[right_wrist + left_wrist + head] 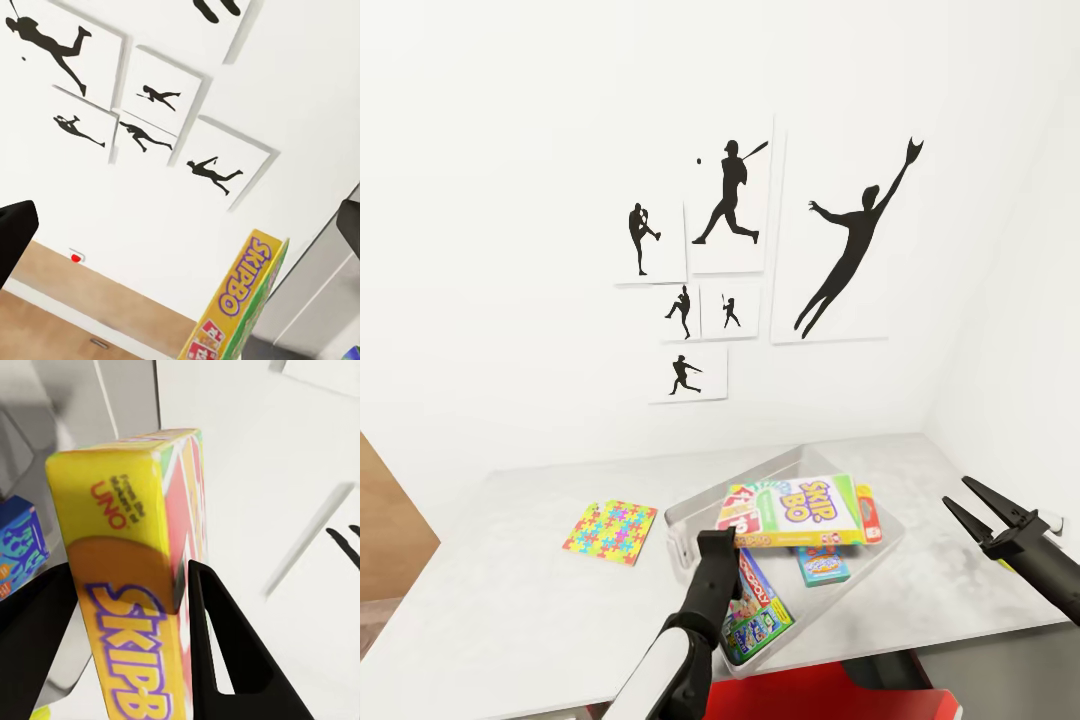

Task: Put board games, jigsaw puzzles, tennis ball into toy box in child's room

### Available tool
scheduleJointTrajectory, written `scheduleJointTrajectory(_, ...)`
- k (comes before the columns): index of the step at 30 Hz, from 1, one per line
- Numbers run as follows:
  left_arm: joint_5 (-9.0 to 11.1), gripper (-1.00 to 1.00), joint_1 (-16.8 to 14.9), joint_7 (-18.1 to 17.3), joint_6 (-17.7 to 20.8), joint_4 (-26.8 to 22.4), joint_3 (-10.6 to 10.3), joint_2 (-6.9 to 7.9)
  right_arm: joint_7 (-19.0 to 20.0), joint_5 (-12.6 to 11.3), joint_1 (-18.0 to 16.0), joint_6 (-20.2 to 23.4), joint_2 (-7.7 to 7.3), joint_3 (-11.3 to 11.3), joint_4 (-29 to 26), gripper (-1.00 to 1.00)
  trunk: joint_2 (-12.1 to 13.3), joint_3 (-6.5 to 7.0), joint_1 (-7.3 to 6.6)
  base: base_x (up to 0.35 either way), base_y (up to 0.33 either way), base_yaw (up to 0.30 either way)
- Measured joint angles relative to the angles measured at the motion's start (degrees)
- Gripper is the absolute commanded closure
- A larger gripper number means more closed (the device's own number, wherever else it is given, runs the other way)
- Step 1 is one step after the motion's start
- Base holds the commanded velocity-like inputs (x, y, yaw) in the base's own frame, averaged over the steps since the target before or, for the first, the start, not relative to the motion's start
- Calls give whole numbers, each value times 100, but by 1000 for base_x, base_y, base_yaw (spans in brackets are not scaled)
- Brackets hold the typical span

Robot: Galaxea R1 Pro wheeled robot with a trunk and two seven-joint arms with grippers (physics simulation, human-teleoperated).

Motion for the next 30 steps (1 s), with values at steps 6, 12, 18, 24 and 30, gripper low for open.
scheduleJointTrajectory(6,11,100,79,-6,-111,-20,-31,0,0,0,0,0,1,4,-4,-100,0,0,0,0,0,0)
scheduleJointTrajectory(12,43,100,111,-1,-155,-20,-33,0,0,0,0,0,2,6,-8,-100,0,0,0,0,0,0)
scheduleJointTrajectory(18,22,100,116,-2,-181,-17,-29,0,0,1,0,0,2,6,-7,-100,0,0,0,0,0,0)
scheduleJointTrajectory(24,-9,100,117,-3,-360,-21,-23,0,-3,7,0,0,2,7,-3,-100,0,0,0,0,0,0)
scheduleJointTrajectory(30,27,100,118,-13,-1200,-35,-285,0,-8,8,0,0,2,7,0,-100,0,0,0,0,0,0)
